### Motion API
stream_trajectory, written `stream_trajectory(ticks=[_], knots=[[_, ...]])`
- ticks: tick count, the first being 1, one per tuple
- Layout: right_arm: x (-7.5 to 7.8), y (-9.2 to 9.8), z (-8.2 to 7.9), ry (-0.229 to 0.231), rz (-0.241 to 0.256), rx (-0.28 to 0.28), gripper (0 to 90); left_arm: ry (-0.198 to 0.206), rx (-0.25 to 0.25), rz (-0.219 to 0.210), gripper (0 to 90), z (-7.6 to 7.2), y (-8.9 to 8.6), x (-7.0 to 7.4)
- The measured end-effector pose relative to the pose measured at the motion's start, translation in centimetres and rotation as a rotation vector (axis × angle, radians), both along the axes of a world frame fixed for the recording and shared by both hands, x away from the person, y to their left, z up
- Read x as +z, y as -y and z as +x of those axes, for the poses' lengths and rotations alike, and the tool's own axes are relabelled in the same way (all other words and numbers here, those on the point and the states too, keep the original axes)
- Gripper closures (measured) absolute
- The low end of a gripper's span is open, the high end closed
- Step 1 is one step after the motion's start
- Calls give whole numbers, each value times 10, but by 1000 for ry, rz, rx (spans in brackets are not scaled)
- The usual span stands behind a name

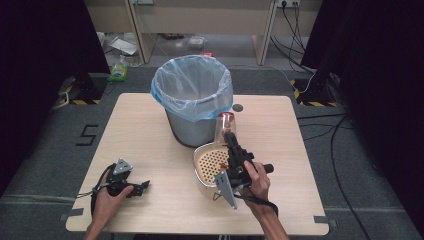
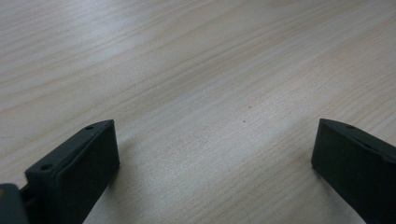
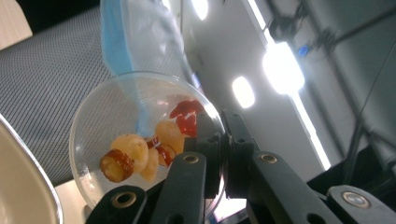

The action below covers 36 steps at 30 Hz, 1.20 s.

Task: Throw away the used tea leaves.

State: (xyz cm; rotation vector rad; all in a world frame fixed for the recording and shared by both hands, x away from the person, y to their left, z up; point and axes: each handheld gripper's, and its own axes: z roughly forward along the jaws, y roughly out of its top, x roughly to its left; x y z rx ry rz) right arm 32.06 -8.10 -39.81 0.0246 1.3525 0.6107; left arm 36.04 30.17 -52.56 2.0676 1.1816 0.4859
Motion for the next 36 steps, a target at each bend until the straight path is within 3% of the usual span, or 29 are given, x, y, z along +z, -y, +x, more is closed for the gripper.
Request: stream_trajectory(ticks=[2,4,6,8,10,12,14,15,17,22,23,24,26,28,29,30,31,32,33,36], knots=[[0,-1,3,-11,-6,-15,872,0,0,0,0,0,0,0],[1,-3,1,17,-22,-7,872,0,0,0,0,0,0,0],[-1,-4,4,3,-21,-11,872,0,0,0,0,0,0,0],[0,-5,0,36,-61,0,872,0,0,0,0,0,0,0],[-1,-3,4,15,-47,-21,872,1,0,0,0,0,0,0],[0,-4,-1,58,-70,-4,873,1,0,1,0,0,0,0],[-2,-5,2,20,-53,-12,872,0,0,0,0,0,0,0],[-3,-6,0,41,-79,-5,873,1,0,1,0,0,0,0],[-5,-7,1,32,-84,-14,872,-1,0,0,0,0,0,0],[-3,-6,1,94,-103,3,873,0,0,0,0,0,0,0],[-3,-6,2,96,-119,-7,873,0,0,0,0,0,0,0],[-5,-5,5,64,-107,-26,872,0,0,0,0,0,0,0],[-5,-5,2,91,-126,-2,873,1,0,1,0,0,0,0],[-5,-5,5,60,-93,-17,873,0,0,0,0,0,0,0],[-4,-6,2,94,-113,0,873,1,0,1,0,0,0,0],[-4,-6,4,94,-126,-7,873,1,0,1,0,0,0,0],[-6,-5,7,61,-106,-28,873,0,0,0,0,0,0,0],[-7,-5,6,63,-96,-21,874,1,0,0,0,0,0,0],[-6,-6,5,79,-123,-15,874,1,0,3,0,0,0,0],[-7,-6,7,71,-120,-29,873,0,0,0,0,0,0,0]])
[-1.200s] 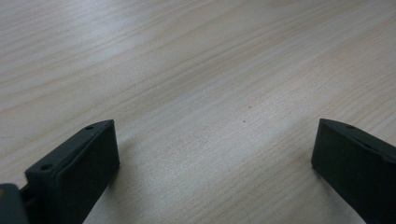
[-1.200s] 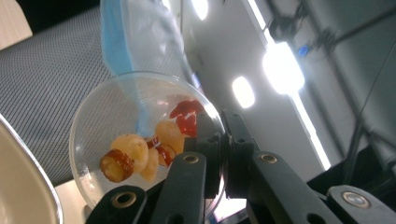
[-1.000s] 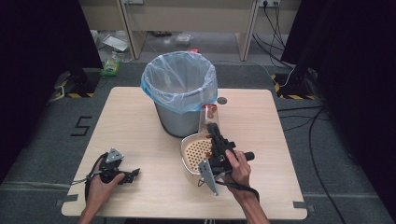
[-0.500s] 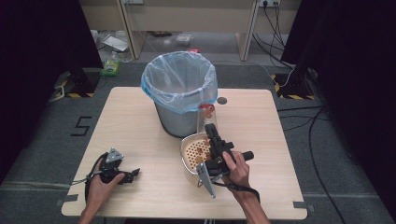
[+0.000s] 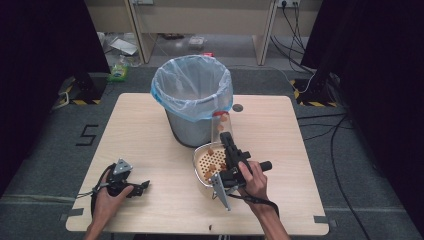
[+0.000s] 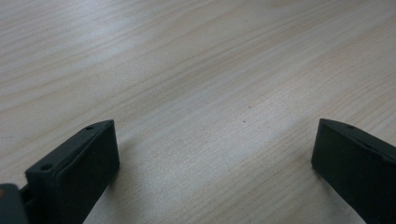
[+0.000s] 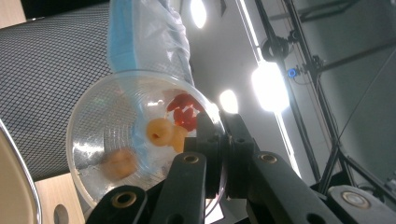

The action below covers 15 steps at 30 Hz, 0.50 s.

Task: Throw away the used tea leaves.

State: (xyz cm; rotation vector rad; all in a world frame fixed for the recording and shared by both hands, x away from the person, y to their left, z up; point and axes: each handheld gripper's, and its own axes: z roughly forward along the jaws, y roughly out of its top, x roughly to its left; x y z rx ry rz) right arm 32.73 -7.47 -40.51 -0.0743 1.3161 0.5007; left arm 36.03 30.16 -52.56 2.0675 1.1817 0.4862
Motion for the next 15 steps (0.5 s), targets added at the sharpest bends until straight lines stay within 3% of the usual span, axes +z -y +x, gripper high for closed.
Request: stream_trajectory(ticks=[8,15], knots=[[-5,2,3,-21,4,-2,873,0,0,0,0,0,0,0],[1,6,6,-72,87,-4,873,0,0,0,0,0,0,0]])
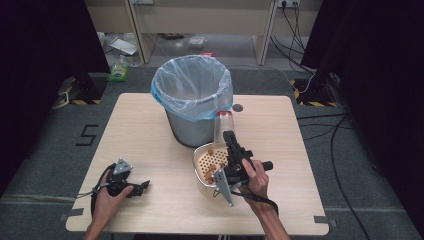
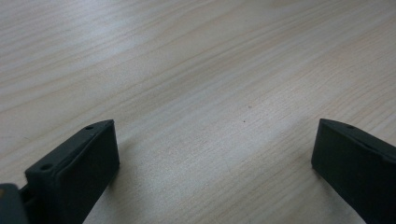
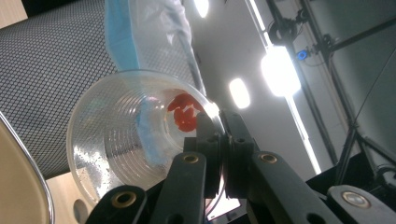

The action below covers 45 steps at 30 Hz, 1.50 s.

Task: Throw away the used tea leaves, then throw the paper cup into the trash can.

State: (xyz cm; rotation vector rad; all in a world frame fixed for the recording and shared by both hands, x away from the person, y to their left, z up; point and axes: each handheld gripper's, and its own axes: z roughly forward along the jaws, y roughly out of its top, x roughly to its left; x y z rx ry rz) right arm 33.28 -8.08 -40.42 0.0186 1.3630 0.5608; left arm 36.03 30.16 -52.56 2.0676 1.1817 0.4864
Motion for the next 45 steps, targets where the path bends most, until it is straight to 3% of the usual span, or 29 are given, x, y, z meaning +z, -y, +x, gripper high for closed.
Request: stream_trajectory(ticks=[2,8,12,19,30,36,45], knots=[[1,1,1,-13,22,7,873,0,0,0,0,0,0,0],[24,17,11,-171,232,18,872,0,0,0,0,0,0,0],[32,26,20,-256,310,9,871,0,0,0,0,0,0,0],[39,35,31,-311,370,-3,871,0,0,0,0,0,0,0],[61,47,47,-345,414,-23,870,-2,2,-3,0,0,0,0],[73,50,55,-336,433,-38,870,-2,2,-3,0,0,0,0],[107,46,74,-311,425,-51,870,-2,1,-3,0,0,0,0]])
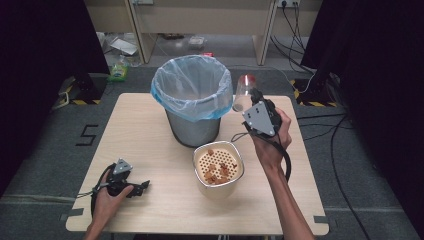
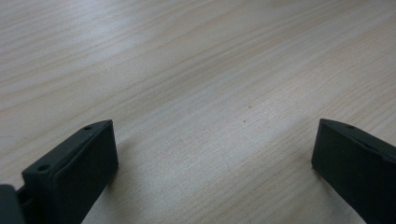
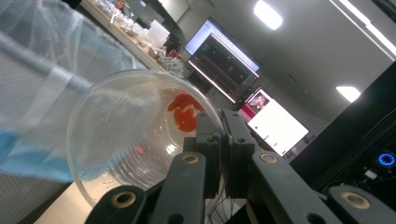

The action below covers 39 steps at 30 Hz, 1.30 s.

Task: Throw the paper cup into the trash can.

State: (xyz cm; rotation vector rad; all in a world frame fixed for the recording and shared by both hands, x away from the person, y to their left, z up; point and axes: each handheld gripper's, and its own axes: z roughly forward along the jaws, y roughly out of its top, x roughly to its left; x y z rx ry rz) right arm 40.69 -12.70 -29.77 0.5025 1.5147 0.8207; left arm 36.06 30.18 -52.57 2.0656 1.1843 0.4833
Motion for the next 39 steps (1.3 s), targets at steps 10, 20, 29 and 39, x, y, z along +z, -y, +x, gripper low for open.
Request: stream_trajectory(ticks=[10,20,29,39], knots=[[45,-29,22,14,-4,40,870,0,0,1,0,0,0,0],[51,-74,48,-61,7,102,869,1,0,1,0,0,0,0],[44,-97,72,-123,-22,115,868,1,0,1,0,0,0,0],[41,-103,92,-233,34,104,698,2,-1,2,0,0,0,0]])
